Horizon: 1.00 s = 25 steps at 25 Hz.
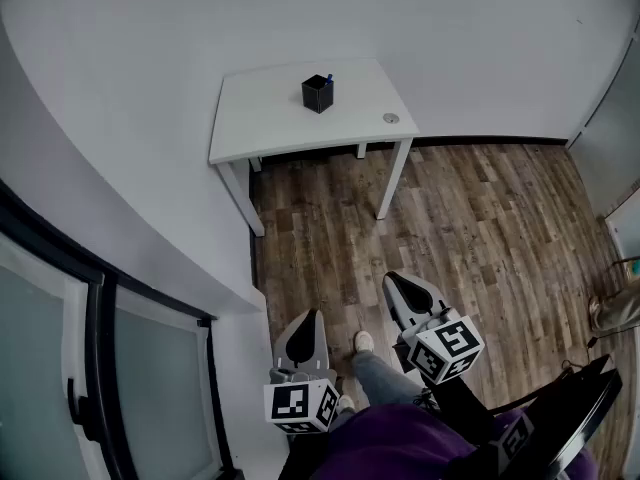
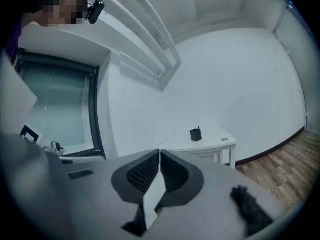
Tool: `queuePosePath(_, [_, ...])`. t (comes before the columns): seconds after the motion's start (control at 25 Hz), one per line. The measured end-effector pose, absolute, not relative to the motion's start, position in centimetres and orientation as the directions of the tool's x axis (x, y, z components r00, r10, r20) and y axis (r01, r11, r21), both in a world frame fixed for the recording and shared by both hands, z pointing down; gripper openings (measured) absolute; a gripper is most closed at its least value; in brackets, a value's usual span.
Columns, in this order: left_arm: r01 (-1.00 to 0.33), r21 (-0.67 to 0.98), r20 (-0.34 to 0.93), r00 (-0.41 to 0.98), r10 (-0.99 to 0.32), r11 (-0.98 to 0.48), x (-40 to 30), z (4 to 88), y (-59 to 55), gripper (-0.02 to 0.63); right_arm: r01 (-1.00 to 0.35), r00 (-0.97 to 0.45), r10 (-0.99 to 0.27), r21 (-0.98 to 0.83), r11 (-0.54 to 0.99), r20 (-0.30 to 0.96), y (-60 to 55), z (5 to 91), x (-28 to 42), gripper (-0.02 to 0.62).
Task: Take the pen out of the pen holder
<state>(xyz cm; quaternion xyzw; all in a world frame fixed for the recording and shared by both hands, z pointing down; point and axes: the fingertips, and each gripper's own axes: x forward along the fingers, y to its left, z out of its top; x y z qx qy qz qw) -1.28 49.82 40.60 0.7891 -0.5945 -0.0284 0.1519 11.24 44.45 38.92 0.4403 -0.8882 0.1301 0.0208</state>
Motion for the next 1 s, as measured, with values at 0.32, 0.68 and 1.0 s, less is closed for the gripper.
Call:
queuePosePath(0.32, [-0.940,0.256,0.136,0.264,-0.955,-0.224,0.1,39.8,41.9,0.006,-0.764,-0.640,-0.756,-0.226,0.605,0.140,36.1,38.5,12.5,0.012])
queuePosePath(0.68, [-0.945,0.251,0.122,0.244,-0.962,-0.208,2.3,39.4,34.0,0.006,-0.738,-0.672,-0.730,-0.210,0.642,0.128,28.0,38.2,13.9,0.014])
queuePosePath(1.0, [-0.935,0.279,0.147,0.268,-0.952,-0.220,4.0,40.4,30.5,0.006,-0.737,-0.672,-0.726,-0.232,0.635,0.144,24.1,39.4,15.1,0.014])
